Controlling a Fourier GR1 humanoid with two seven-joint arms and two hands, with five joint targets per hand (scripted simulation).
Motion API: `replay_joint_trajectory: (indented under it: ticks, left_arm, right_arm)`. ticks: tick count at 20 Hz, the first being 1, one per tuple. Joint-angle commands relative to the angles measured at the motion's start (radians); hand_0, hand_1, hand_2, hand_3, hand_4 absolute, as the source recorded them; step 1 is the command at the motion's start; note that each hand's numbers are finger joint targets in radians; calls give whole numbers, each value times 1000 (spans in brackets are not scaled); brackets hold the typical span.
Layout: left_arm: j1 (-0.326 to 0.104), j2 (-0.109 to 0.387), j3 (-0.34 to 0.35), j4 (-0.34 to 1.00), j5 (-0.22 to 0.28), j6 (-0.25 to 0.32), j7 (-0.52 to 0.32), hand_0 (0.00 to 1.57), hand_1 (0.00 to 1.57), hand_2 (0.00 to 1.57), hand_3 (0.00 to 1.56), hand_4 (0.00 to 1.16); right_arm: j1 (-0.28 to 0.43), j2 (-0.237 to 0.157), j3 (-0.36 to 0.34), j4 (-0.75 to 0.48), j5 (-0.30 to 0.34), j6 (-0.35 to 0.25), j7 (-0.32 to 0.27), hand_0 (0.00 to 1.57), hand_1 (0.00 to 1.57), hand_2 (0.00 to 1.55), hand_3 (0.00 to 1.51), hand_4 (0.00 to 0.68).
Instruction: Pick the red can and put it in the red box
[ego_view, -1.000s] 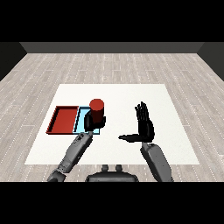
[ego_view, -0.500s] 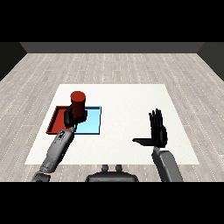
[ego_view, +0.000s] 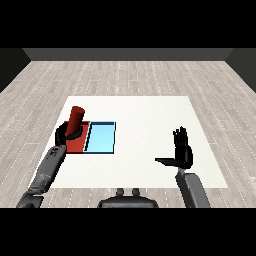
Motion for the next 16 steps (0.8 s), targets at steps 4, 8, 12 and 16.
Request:
replay_joint_trajectory:
  ticks: [4,8,12,16]
  left_arm:
    - [-119,37,-11,412,-96,-8,108,1509,1509,1426,1363,972]
    - [-132,-11,-10,603,-121,-34,51,632,632,598,0,771]
    - [-232,-30,-20,731,-151,-68,115,920,920,877,0,714]
    - [-250,-14,-56,785,-190,-210,80,0,0,0,0,560]
  right_arm:
    - [-76,9,-56,122,-44,42,-31,0,0,0,0,0]
    - [-34,27,-7,114,37,7,-69,0,0,0,0,0]
    - [-94,52,-35,200,27,-4,-83,0,0,0,0,0]
    - [-159,24,-48,201,13,23,-44,0,0,0,0,0]
